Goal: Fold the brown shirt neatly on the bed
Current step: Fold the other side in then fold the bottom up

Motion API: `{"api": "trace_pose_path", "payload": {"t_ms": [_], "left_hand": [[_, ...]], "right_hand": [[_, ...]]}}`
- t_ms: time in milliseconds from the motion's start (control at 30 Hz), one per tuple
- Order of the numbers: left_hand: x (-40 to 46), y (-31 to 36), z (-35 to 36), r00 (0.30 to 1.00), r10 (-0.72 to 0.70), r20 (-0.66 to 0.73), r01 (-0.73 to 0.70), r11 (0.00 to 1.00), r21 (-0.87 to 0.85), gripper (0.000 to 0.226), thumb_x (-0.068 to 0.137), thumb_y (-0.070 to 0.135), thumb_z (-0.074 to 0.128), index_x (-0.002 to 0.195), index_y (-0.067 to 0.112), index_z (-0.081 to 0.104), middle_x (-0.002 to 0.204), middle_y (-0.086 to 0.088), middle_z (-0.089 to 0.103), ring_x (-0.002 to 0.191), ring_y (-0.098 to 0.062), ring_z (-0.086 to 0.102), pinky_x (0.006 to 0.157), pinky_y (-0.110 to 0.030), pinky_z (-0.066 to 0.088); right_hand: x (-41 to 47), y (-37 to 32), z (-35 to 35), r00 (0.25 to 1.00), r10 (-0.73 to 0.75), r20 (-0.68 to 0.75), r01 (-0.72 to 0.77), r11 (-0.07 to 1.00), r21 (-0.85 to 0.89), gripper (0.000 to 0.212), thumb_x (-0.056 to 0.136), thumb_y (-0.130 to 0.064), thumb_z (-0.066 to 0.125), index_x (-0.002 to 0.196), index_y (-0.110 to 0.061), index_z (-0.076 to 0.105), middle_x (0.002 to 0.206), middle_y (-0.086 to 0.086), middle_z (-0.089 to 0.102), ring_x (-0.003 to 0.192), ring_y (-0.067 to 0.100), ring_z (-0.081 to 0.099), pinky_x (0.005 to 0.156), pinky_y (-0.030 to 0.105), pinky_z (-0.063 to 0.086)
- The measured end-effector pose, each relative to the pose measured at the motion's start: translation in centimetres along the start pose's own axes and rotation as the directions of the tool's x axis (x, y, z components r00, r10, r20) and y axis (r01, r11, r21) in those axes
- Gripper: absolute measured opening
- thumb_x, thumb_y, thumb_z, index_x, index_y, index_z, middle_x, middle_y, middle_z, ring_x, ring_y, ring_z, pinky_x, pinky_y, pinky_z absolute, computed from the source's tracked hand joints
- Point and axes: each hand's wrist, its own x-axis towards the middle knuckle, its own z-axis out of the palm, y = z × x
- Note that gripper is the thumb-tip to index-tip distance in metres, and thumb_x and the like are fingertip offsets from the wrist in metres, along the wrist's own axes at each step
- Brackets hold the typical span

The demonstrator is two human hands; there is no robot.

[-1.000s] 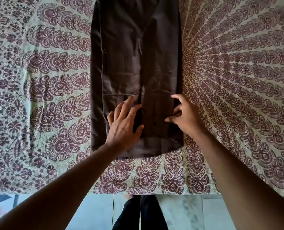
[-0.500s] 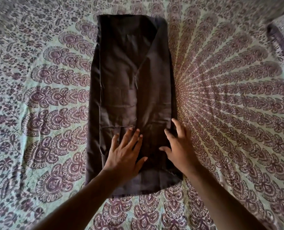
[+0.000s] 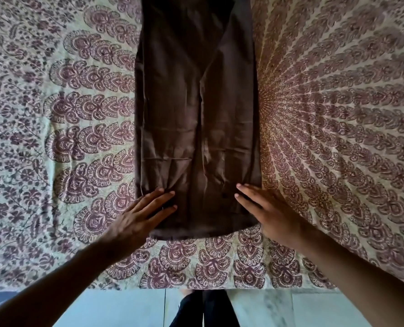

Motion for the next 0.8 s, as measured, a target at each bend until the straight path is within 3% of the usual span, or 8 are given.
{"api": "trace_pose_path", "payload": {"t_ms": [67,133,200,267,367,467,700,800], "left_hand": [[-0.9,-0.6,-0.9,0.998,-0.054,0.025,0.055,0.998,-0.015,0.099,0.056,-0.016,0.059,0.149,0.017,0.051,0.162,-0.008,0.04,0.147,-0.034,0.036,0.097,-0.036,0.051],[-1.2,-1.4,-1.0,0.991,-0.112,0.077,0.115,0.993,-0.032,0.106,0.053,-0.015,0.066,0.151,0.019,0.046,0.158,-0.007,0.043,0.141,-0.034,0.037,0.093,-0.044,0.057],[-1.1,-2.1,-0.6,0.986,-0.096,0.134,0.097,0.995,-0.001,0.097,0.067,-0.006,0.061,0.157,0.025,0.04,0.164,-0.003,0.037,0.146,-0.034,0.033,0.103,-0.054,0.052],[-0.7,-2.3,-0.3,0.983,-0.069,0.17,0.061,0.997,0.056,0.081,0.084,0.016,0.049,0.161,0.033,0.029,0.171,0.004,0.021,0.154,-0.033,0.025,0.119,-0.054,0.034],[1.0,-1.8,0.2,0.985,-0.052,0.167,0.037,0.995,0.095,0.077,0.089,0.027,0.039,0.163,0.039,0.019,0.173,0.008,0.011,0.157,-0.034,0.02,0.123,-0.054,0.023],[2.4,-1.0,0.6,0.99,-0.043,0.131,0.034,0.997,0.066,0.079,0.09,0.02,0.042,0.163,0.039,0.017,0.173,0.009,0.009,0.156,-0.034,0.02,0.121,-0.053,0.03],[0.4,-2.5,-0.5,1.0,-0.002,0.025,0.0,0.997,0.071,0.067,0.079,0.019,0.056,0.146,0.021,0.05,0.151,-0.01,0.05,0.13,-0.037,0.049,0.102,-0.049,0.044],[-0.7,-4.7,-1.0,0.992,0.024,0.123,-0.036,0.995,0.098,0.092,0.063,0.0,0.065,0.15,0.026,0.05,0.16,-0.006,0.044,0.139,-0.035,0.048,0.103,-0.05,0.044]], "right_hand": [[-0.6,0.8,-0.5,0.994,-0.061,0.094,0.064,0.997,-0.033,0.112,0.065,0.016,0.073,0.161,-0.016,0.027,0.17,0.011,0.024,0.154,0.026,0.031,0.107,0.051,0.046],[-0.8,1.8,-1.1,0.975,-0.088,0.202,0.103,0.993,-0.061,0.119,0.07,0.017,0.066,0.165,-0.024,0.007,0.174,0.004,0.0,0.159,0.021,0.013,0.115,0.051,0.039],[-0.5,2.6,-1.2,0.957,-0.105,0.27,0.131,0.988,-0.083,0.122,0.074,0.017,0.059,0.164,-0.031,-0.009,0.173,-0.003,-0.016,0.16,0.017,-0.002,0.121,0.052,0.031],[0.0,3.1,-1.1,0.958,-0.12,0.26,0.145,0.986,-0.079,0.125,0.073,0.017,0.058,0.163,-0.034,-0.013,0.172,-0.005,-0.018,0.159,0.016,-0.007,0.124,0.051,0.025],[0.7,3.4,-1.0,0.968,-0.157,0.195,0.18,0.978,-0.106,0.126,0.066,0.016,0.066,0.165,-0.029,0.002,0.174,0.002,0.0,0.159,0.023,0.007,0.122,0.047,0.025],[1.1,3.6,-1.1,0.971,-0.207,0.123,0.226,0.961,-0.161,0.116,0.058,0.012,0.073,0.161,-0.019,0.028,0.169,0.01,0.025,0.153,0.029,0.03,0.115,0.049,0.037],[0.9,4.8,-1.2,0.948,-0.305,0.089,0.317,0.925,-0.208,0.105,0.066,0.016,0.068,0.16,-0.015,0.032,0.168,0.015,0.027,0.152,0.035,0.033,0.113,0.058,0.043],[0.8,5.3,-1.0,0.943,-0.329,0.059,0.334,0.92,-0.207,0.098,0.068,0.017,0.064,0.157,-0.014,0.039,0.165,0.016,0.032,0.15,0.034,0.037,0.113,0.056,0.041]]}}
